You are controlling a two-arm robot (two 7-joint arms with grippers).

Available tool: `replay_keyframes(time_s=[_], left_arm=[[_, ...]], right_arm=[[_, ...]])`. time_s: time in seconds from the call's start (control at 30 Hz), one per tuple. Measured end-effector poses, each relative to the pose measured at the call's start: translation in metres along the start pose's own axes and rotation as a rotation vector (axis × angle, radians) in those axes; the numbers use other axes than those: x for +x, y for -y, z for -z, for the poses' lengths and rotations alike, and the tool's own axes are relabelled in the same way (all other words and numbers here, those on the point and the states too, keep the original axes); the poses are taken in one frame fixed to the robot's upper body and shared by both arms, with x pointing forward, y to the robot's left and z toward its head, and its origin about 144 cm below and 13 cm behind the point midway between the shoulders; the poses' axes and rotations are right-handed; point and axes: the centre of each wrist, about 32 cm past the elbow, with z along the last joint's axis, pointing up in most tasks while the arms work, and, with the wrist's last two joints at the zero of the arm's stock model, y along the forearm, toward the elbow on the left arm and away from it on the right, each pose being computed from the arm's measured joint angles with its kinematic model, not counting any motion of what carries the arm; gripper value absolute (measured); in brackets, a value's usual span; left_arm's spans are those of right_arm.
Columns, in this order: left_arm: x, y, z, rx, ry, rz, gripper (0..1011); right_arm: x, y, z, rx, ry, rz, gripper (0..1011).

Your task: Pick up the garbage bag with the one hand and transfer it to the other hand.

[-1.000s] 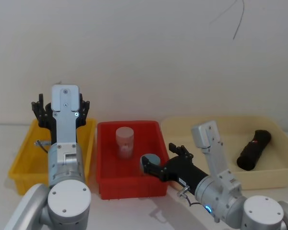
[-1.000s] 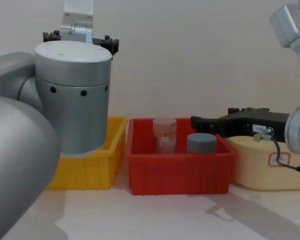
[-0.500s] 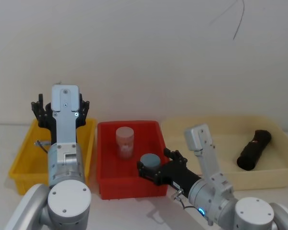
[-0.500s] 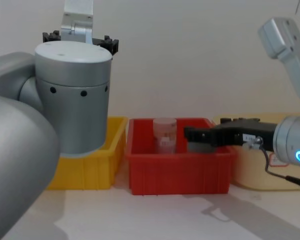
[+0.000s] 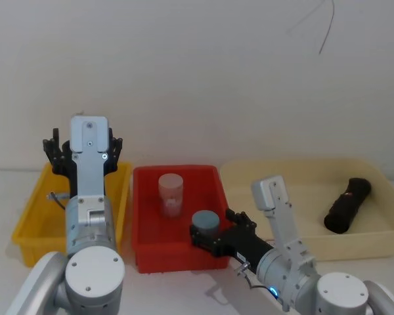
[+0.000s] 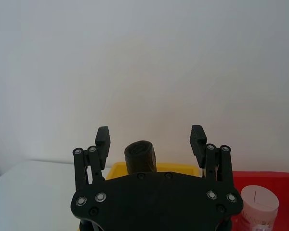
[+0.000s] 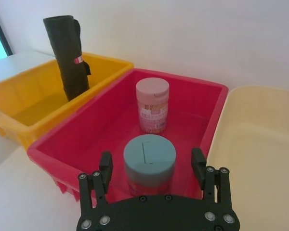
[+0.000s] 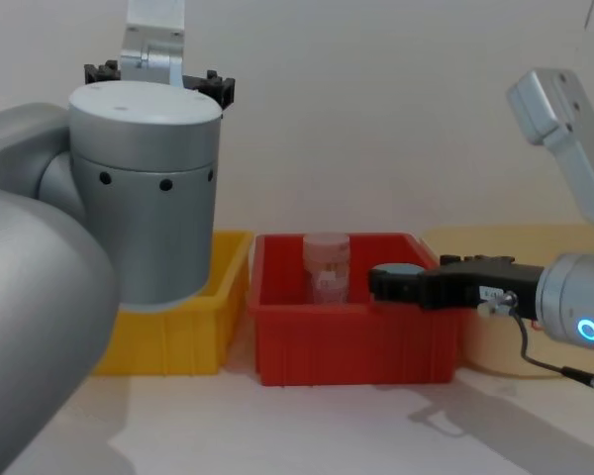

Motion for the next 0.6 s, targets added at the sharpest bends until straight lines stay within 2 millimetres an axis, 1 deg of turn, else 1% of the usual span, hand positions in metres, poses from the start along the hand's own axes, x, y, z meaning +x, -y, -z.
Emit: replay_keyframes(time_s=[0.6], left_arm=[[0.0000, 0.0000, 0.0000, 0.000, 0.000, 0.000, 1001]], right_arm=[[0.0068, -0.0049, 0.0044, 0.012, -0.008, 0.022, 1000]])
